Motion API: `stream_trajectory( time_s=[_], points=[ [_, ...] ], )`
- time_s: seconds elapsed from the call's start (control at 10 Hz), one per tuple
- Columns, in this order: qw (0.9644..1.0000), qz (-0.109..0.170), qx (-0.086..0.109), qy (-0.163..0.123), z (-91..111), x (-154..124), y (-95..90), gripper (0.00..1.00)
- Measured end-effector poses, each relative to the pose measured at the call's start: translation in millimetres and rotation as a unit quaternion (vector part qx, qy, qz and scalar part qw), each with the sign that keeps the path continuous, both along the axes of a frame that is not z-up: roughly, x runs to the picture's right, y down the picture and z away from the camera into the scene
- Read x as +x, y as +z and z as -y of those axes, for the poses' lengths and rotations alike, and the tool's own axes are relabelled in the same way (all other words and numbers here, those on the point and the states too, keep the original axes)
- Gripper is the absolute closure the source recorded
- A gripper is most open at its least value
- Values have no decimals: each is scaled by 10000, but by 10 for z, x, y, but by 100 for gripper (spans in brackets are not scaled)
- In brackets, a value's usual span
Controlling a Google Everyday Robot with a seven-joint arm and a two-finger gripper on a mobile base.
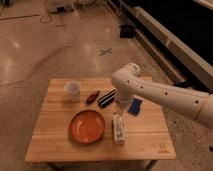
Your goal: Pick up the ceramic bowl
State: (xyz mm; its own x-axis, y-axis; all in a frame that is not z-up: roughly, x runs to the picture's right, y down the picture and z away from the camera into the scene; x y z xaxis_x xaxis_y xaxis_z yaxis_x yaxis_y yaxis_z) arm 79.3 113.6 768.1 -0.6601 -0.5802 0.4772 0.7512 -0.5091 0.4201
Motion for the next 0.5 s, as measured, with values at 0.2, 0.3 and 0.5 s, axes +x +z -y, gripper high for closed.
stream_trajectory(
  time_s=[0.2,0.3,0.5],
  points=[
    [10000,79,36,48,39,-232,-7,39],
    [9998,167,38,-26,4,-237,59,28],
    [9992,364,61,-174,-15,-421,151,20]
  ],
)
